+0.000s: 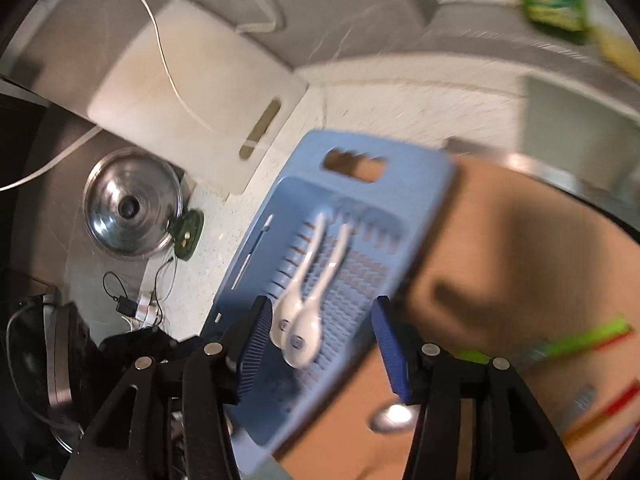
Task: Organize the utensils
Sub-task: 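Lower the spoon into the blue basket and open the right gripper, then move both tools back over the utensils on the brown mat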
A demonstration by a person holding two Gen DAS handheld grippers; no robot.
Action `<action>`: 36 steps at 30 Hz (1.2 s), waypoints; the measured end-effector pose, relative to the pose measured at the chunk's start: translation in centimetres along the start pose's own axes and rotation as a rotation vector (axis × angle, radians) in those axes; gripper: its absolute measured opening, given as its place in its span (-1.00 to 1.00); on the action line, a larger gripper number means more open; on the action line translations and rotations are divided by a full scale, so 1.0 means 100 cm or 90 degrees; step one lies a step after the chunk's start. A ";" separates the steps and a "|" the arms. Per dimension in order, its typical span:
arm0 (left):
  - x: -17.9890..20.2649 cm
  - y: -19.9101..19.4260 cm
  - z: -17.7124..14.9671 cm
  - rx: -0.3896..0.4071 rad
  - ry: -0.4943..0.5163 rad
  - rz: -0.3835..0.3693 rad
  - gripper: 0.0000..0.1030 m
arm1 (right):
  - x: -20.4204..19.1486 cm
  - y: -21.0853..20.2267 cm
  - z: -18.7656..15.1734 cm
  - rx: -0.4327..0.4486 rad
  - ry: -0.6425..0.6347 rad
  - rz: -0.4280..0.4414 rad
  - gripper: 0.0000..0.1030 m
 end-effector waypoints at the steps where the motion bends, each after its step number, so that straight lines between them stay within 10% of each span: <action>1: 0.009 -0.001 0.004 0.005 0.008 -0.007 -0.55 | 0.008 -0.011 -0.006 0.016 0.001 -0.010 0.06; 19: 0.166 0.047 0.030 -0.028 0.147 -0.125 -0.54 | 0.173 -0.128 -0.158 0.141 0.179 -0.134 0.35; 36: 0.256 0.068 0.050 -0.058 0.231 -0.179 -0.54 | 0.226 -0.110 -0.198 0.123 0.349 -0.014 0.00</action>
Point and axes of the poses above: each gripper's, at about its wrist camera, not at the fingertips, and y roughly the way its jaws point, x to its right, z to its top, the point moved 9 cm from there along y, roughly the way its jaws point, and after that the axes turned 11 degrees about -x, right-handed, at the moved point
